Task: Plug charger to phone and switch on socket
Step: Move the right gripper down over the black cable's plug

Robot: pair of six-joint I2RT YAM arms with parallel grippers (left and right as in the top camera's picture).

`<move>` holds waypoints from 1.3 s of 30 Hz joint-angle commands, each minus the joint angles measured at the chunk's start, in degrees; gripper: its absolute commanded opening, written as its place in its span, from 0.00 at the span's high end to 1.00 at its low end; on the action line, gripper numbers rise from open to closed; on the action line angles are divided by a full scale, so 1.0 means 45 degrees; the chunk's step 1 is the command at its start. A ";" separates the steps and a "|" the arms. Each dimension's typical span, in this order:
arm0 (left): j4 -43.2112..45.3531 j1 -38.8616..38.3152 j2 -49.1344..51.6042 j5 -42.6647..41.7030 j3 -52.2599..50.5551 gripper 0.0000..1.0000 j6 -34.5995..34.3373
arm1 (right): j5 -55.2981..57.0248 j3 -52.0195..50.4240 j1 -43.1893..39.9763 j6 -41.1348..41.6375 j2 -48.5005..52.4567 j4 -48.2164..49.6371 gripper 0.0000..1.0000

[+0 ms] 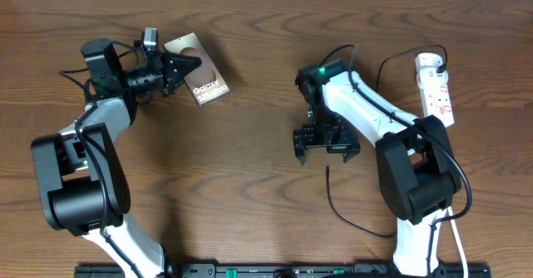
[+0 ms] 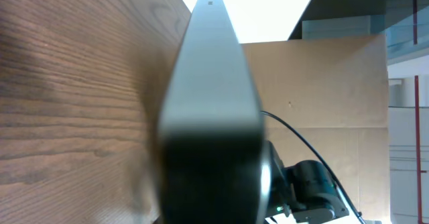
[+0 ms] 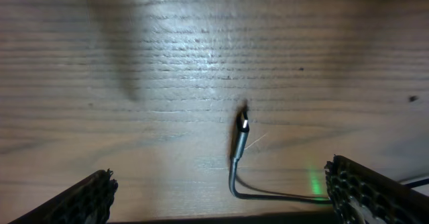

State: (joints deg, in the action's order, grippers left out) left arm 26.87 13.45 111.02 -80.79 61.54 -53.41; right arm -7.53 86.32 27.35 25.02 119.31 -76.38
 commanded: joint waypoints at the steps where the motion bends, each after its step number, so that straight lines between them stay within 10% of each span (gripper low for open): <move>1: 0.0102 0.0010 -0.0117 -0.0529 0.0257 0.93 -0.0112 | -0.0029 -0.0408 0.0112 0.0840 0.0107 0.0170 0.01; 39: 0.0097 0.0010 -0.0117 -0.0529 0.0257 0.93 -0.0107 | -0.0359 -0.1880 0.0942 0.2064 0.0107 0.1137 0.05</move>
State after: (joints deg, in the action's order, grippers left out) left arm 26.87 13.41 111.02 -80.90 61.54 -53.82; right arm -9.17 78.24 31.11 33.08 119.31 -71.55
